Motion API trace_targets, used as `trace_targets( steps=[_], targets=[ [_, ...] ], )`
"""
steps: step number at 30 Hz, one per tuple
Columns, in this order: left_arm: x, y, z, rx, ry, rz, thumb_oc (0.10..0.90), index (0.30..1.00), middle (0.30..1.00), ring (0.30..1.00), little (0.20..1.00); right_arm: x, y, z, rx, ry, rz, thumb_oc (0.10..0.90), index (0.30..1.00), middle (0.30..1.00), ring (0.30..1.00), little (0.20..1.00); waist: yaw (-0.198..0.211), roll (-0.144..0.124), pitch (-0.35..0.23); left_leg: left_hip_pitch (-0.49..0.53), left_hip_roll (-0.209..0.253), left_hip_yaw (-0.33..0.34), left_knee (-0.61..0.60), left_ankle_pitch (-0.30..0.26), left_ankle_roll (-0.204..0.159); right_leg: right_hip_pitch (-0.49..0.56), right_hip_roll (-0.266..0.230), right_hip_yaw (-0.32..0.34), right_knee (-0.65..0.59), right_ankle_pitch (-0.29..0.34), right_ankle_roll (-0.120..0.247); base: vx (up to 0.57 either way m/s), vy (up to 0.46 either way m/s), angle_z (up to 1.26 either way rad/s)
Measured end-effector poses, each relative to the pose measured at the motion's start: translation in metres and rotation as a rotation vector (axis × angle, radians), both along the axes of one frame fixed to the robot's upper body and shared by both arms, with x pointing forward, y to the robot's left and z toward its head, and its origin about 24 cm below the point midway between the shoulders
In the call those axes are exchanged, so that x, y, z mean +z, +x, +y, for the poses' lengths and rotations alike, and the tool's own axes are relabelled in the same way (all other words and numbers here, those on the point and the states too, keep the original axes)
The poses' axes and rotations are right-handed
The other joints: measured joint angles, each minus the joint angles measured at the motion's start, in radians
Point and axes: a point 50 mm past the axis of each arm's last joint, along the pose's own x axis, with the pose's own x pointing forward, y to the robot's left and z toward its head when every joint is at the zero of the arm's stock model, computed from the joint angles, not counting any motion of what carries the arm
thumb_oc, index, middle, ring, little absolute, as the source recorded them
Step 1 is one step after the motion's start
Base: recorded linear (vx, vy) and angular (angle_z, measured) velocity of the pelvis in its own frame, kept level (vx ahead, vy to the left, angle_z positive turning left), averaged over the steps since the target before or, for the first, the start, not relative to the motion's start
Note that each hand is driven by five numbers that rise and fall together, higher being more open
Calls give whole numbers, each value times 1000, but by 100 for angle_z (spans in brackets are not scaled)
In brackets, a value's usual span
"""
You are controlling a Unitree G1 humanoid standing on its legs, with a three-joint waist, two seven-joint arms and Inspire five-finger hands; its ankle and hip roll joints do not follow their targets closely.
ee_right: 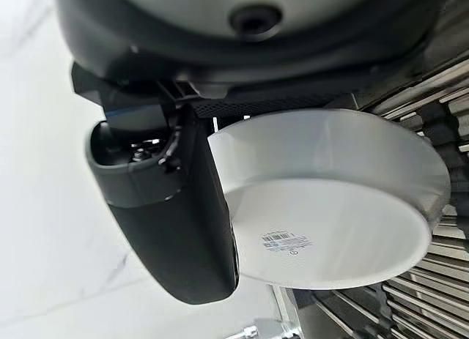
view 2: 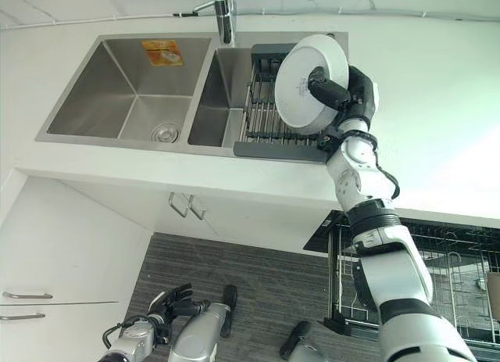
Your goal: Place the dishes in the dishwasher.
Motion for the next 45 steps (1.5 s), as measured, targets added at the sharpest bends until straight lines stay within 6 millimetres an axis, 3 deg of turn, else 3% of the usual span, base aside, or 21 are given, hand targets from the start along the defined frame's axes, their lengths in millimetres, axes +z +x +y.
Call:
trace_targets(
  steps=[4, 9, 11, 13, 16, 18, 22, 27, 29, 36, 39, 42, 45],
  targets=[
    [-2, -3, 0, 9, 14, 25, 800, 900, 900, 900, 900, -18, -8, 14, -19, 88, -79, 400, 300, 300, 300, 300, -4, -5, 1, 53, -6, 10, -15, -1, 2, 41, -4, 9, -9, 1, 3, -33, -45, -8],
    [-5, -8, 3, 40, 27, 57, 800, 900, 900, 900, 900, -7, -37, 38, 51, 207, -320, 400, 300, 300, 300, 300, -39, -9, -1, 74, 0, 34, -20, -1, 2, 40, -3, 35, -7, 5, 4, -22, -30, -14],
    [-7, -13, 4, 79, 26, 70, 800, 900, 900, 900, 900, -8, -59, 51, 94, 293, -403, 400, 300, 300, 300, 300, -40, -21, -6, 92, 10, 63, -20, -9, -1, 35, 3, 61, -8, 6, 3, -1, -46, -38],
    [-11, -23, 13, 133, 45, 101, 800, 900, 900, 900, 900, -23, -94, 63, 134, 350, -473, 400, 300, 300, 300, 300, -64, -47, -28, 103, 21, 91, -16, -20, -3, 32, 11, 86, -6, 5, 2, -81, -79, -44],
    [-16, -39, 21, 198, 69, 143, 800, 900, 900, 900, 900, -48, -118, 50, 51, 343, -451, 400, 300, 300, 300, 300, -123, -77, -62, 103, 35, 135, -11, -26, -6, -6, 20, 130, 5, 8, -2, -118, -78, -40],
    [-19, -45, 23, 218, 77, 168, 800, 900, 900, 900, 900, -69, -129, 34, -34, 313, -398, 400, 300, 300, 300, 300, -174, -81, -69, 104, 45, 160, -8, -25, -6, -26, 28, 158, 9, 14, -3, -74, -107, -48],
    [-23, -58, 27, 272, 92, 202, 800, 900, 900, 900, 900, -110, -158, -11, -204, 216, -247, 400, 300, 300, 300, 300, -226, -81, -73, 127, 66, 196, -23, -24, -17, -41, 49, 196, 12, 20, -8, -32, -105, -36],
    [-29, -77, 32, 305, 128, 267, 800, 900, 900, 900, 900, -131, -185, -41, -280, 133, -167, 400, 300, 300, 300, 300, -294, -81, -114, 141, 106, 241, -46, -19, -35, -61, 84, 225, 16, 20, -33, -3, -64, -26],
    [-29, -79, 32, 293, 139, 276, 800, 900, 900, 900, 900, -133, -188, -44, -269, 115, -162, 400, 300, 300, 300, 300, -319, -81, -118, 152, 118, 243, -50, -13, -44, -62, 97, 226, 16, 21, -37, -15, -58, -13],
    [-29, -81, 32, 251, 183, 281, 800, 900, 900, 900, 900, -151, -200, -50, -228, 73, -98, 400, 300, 300, 300, 300, -336, -73, -135, 136, 145, 237, -54, 1, -58, -77, 123, 222, 14, 16, -49, -36, -41, -2],
    [-29, -81, 30, 239, 184, 278, 800, 900, 900, 900, 900, -165, -196, -53, -231, 63, -53, 400, 300, 300, 300, 300, -333, -75, -133, 119, 142, 237, -55, 2, -58, -88, 119, 223, 15, 16, -50, -61, 28, 0],
    [-27, -73, 28, 238, 165, 253, 800, 900, 900, 900, 900, -182, -190, -49, -212, 75, 13, 400, 300, 300, 300, 300, -319, -58, -122, 90, 130, 234, -54, 8, -50, -116, 108, 222, 13, 28, -52, -45, 33, 8],
    [-25, -62, 24, 231, 149, 228, 800, 900, 900, 900, 900, -183, -184, -35, -153, 52, 18, 400, 300, 300, 300, 300, -306, -55, -83, 83, 121, 218, -55, 9, -49, -112, 104, 212, 10, 33, -45, -7, 17, 12]
  ],
)
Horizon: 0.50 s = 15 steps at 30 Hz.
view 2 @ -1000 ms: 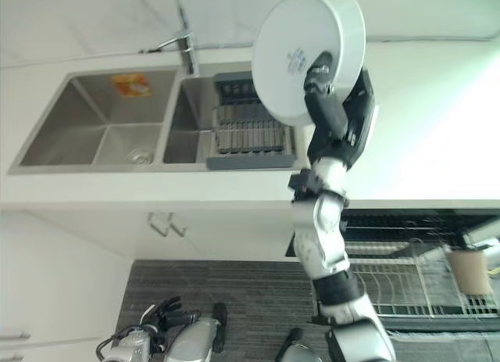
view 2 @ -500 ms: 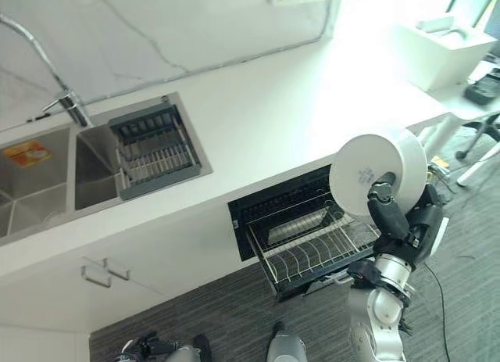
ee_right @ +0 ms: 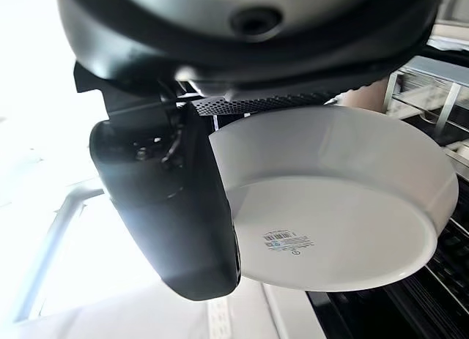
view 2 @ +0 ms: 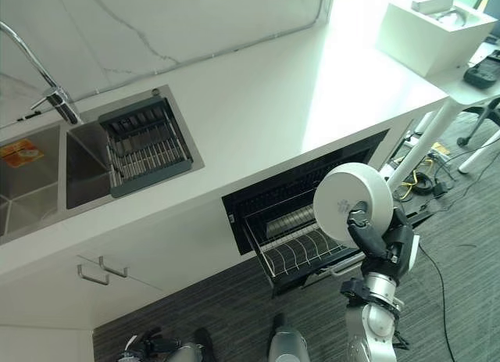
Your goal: Place the dishes in the dishwasher.
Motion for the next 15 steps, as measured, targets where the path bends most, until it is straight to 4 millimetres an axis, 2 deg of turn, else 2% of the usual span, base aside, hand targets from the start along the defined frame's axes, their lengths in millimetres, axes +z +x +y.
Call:
trace_targets(
  steps=[3, 5, 7, 10, 13, 15],
  targets=[
    [2, 7, -1, -8, -9, -19, 800, 900, 900, 900, 900, 5, 8, 4, 27, -68, -13, 400, 300, 300, 300, 300, 22, -1, 14, -15, -4, -7, 0, -1, 1, -2, -2, -6, -4, -3, -3, -1, 27, 14],
    [7, 20, 1, -19, -2, -60, 800, 900, 900, 900, 900, 7, 21, 3, 17, -120, -13, 400, 300, 300, 300, 300, 30, -6, 47, -31, -9, -30, 4, 1, 4, -3, -4, -25, -11, -2, -1, -20, 16, 27],
    [13, 32, 5, -28, 9, -99, 800, 900, 900, 900, 900, 1, 24, 0, 4, -139, 22, 400, 300, 300, 300, 300, 50, -17, 87, -35, -9, -33, 5, 7, 10, -4, -2, -27, -15, 2, 3, -16, 3, 9],
    [17, 41, 6, -45, 13, -124, 800, 900, 900, 900, 900, -3, 28, 1, 2, -170, 44, 400, 300, 300, 300, 300, 54, -8, 109, -63, -11, -55, 20, 9, 6, -3, -2, -48, -24, 8, -1, -16, 8, 17],
    [21, 52, 3, -65, -16, -153, 800, 900, 900, 900, 900, 8, 40, 3, 3, -271, 19, 400, 300, 300, 300, 300, 79, 6, 141, -66, -15, -56, 22, 5, 9, -3, -5, -49, -25, 15, -6, 0, 4, 3],
    [22, 53, 4, -38, -38, -162, 800, 900, 900, 900, 900, 11, 40, -3, -18, -347, 34, 400, 300, 300, 300, 300, 83, 2, 159, -68, -20, -57, 23, 2, 11, -3, -12, -52, -23, 14, -5, 12, 6, 3]
  ],
)
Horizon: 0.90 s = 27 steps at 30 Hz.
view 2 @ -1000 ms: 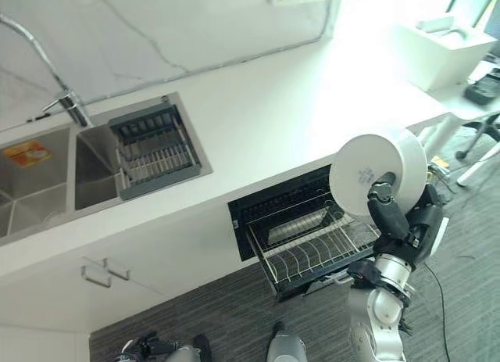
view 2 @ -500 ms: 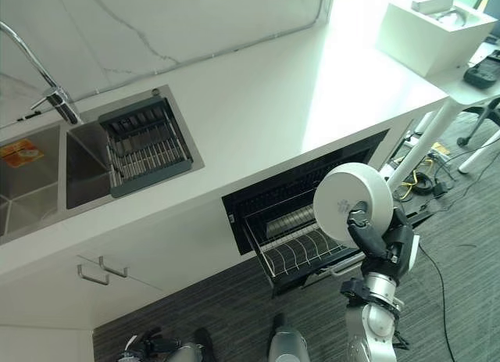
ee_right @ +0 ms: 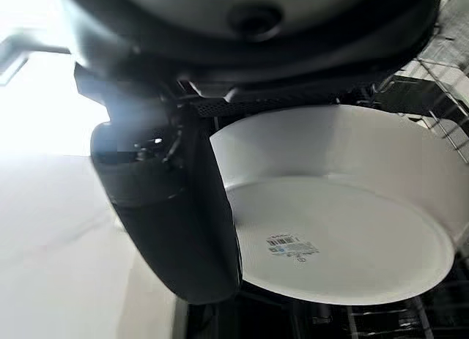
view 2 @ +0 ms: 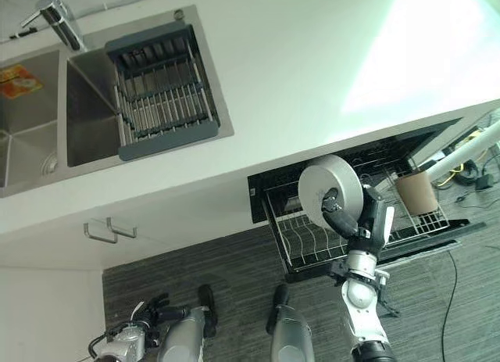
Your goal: Place the dishes in the dishwasher.
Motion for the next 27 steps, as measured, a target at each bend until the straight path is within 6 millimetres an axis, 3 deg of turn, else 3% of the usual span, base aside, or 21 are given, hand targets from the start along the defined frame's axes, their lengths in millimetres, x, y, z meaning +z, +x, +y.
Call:
trace_targets(
  steps=[6, 8, 11, 17, 21, 27],
  targets=[
    [7, 14, -3, -44, -17, -55, 800, 900, 900, 900, 900, 14, 21, -41, -211, -239, 88, 400, 300, 300, 300, 300, 31, 12, 27, -40, -11, -12, 55, -24, 11, -29, -23, -6, 43, -13, 9, -27, -1, 5],
    [17, 33, -8, -91, -33, -115, 800, 900, 900, 900, 900, 34, 36, -55, -343, -403, 103, 400, 300, 300, 300, 300, 55, 32, 61, -97, -18, -17, 93, -32, 13, -97, -46, -3, 107, -36, 7, -29, -46, 6],
    [18, 36, -9, -69, -65, -125, 800, 900, 900, 900, 900, 41, 46, -64, -420, -622, 169, 400, 300, 300, 300, 300, 81, 27, 71, -112, -25, -17, 90, -18, 20, -133, -57, 4, 149, -48, 0, -50, -47, 5],
    [20, 40, -10, -65, -78, -136, 800, 900, 900, 900, 900, 49, 56, -72, -490, -786, 225, 400, 300, 300, 300, 300, 100, 24, 73, -124, -24, -22, 83, -10, 12, -150, -56, -1, 164, -53, -5, -39, -20, 2],
    [29, 53, -10, -104, -72, -167, 800, 900, 900, 900, 900, 60, 73, -62, -477, -873, 229, 400, 300, 300, 300, 300, 123, 21, 74, -188, -26, -25, 87, 4, 13, -224, -63, 0, 196, -56, -11, -59, -20, 3],
    [34, 62, -12, -114, -85, -192, 800, 900, 900, 900, 900, 52, 76, -54, -480, -963, 243, 400, 300, 300, 300, 300, 135, 20, 74, -249, -40, -46, 88, 17, 25, -279, -81, -16, 223, -63, -17, -66, -6, 12]
  ],
)
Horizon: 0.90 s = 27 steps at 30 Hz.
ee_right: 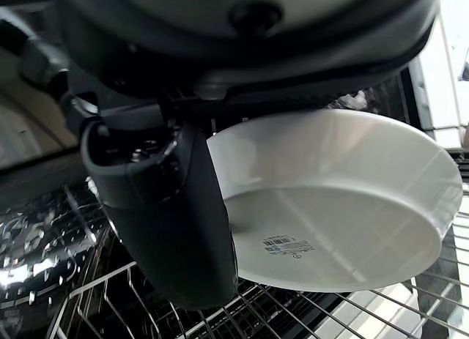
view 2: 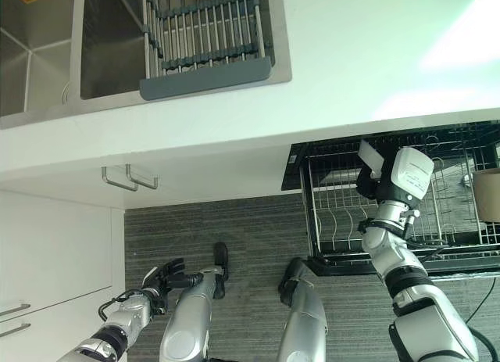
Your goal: Place the dishes in the dishwasher.
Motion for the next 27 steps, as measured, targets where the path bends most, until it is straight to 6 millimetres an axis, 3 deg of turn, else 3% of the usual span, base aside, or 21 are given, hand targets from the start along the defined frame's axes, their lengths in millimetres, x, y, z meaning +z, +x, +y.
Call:
trace_targets(
  steps=[7, 8, 9, 10, 14, 21, 27],
  targets=[
    [5, 5, 0, 18, -20, -28, 800, 900, 900, 900, 900, -11, 3, 15, -16, 80, -49, 400, 300, 300, 300, 300, -4, -6, -1, -63, 0, -1, 44, -6, 4, -67, -10, 12, 43, -9, -4, -49, 18, -1],
    [6, 7, -1, 16, -20, -36, 800, 900, 900, 900, 900, -9, 4, 14, -29, 105, -64, 441, 361, 361, 361, 361, -3, -6, -1, -75, 0, -1, 52, -7, 4, -79, -11, 14, 53, -9, -4, -30, 15, 1],
    [7, 8, -1, 15, -21, -41, 800, 900, 900, 900, 900, -8, 4, 13, -42, 129, -76, 736, 804, 804, 804, 804, -3, -6, -1, -84, 1, -3, 60, -8, 5, -85, -13, 18, 57, -11, -3, 0, 0, 0],
    [8, 9, -2, 15, -20, -46, 800, 900, 900, 900, 900, -7, 4, 12, -51, 145, -82, 800, 900, 900, 900, 900, -4, -7, -2, -89, 1, -3, 68, -10, 5, -92, -14, 21, 60, -18, 3, 0, 0, 0],
    [8, 9, -2, 21, -16, -49, 800, 900, 900, 900, 900, -18, 6, 21, -48, 275, -61, 800, 900, 900, 900, 900, -10, -7, -2, -100, 2, -3, 98, -24, 7, -101, -20, 25, 82, -29, 2, 0, 0, 0],
    [5, 6, -2, 62, -21, -23, 800, 900, 900, 900, 900, -62, -3, 39, -158, 767, -41, 800, 900, 900, 900, 900, -34, -8, -2, -86, 2, 5, 119, -49, -2, -87, -21, 39, 99, -37, -2, 11, 10, -2],
    [3, 2, 2, 91, -11, 14, 800, 900, 900, 900, 900, -67, 1, 47, -60, 940, -25, 800, 900, 900, 900, 900, -58, -27, -6, -63, 5, 15, 139, -68, 5, -68, -19, 53, 102, -41, -1, 27, 4, -5]
  ],
)
